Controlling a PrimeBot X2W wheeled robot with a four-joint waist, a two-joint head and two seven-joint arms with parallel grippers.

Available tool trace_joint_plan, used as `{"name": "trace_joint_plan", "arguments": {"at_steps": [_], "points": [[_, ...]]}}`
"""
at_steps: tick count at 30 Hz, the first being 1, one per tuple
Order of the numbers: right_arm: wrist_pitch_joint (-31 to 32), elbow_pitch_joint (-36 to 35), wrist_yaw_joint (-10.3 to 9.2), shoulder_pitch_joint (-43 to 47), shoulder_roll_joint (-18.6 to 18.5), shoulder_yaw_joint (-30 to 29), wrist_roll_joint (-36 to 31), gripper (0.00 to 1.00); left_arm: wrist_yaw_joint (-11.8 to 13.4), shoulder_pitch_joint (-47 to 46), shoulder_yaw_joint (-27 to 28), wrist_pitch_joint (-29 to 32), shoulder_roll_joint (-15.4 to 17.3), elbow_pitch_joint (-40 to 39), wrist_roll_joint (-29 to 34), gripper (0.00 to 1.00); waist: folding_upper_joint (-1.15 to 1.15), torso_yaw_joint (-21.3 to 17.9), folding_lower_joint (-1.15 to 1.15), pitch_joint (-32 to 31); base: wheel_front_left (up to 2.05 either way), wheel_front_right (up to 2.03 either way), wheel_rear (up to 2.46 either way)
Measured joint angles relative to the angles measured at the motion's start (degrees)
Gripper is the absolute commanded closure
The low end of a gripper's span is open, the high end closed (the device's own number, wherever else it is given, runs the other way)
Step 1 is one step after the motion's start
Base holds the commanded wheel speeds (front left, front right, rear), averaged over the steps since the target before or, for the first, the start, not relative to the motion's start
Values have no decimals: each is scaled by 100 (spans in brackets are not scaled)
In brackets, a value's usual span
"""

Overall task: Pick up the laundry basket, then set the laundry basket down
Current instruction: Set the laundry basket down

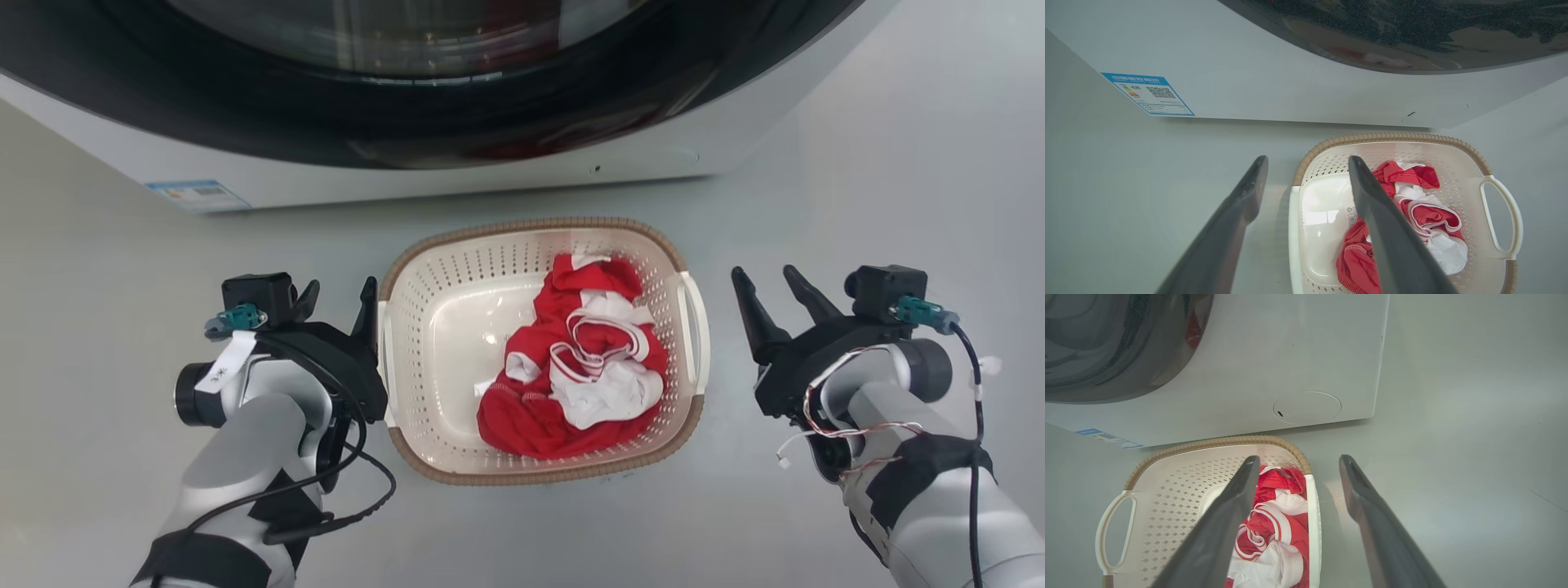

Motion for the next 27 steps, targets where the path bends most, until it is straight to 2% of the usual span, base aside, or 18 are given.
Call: {"name": "trace_joint_plan", "arguments": {"at_steps": [5,17,27], "points": [[0,-191,-203,287,-127,-249,-12,0,104,187,42,-1,10,-226,54,0,0,-10,0,-406,0,0,0],[0,-935,-512,922,-301,-639,-331,0,472,854,265,-1,248,-1156,386,0,1,13,-1,-1288,0,0,0],[-1,-1980,-784,1522,-463,-921,-765,0,801,1607,382,-1,547,-2439,889,0,0,35,-1,-1979,0,0,0]]}}
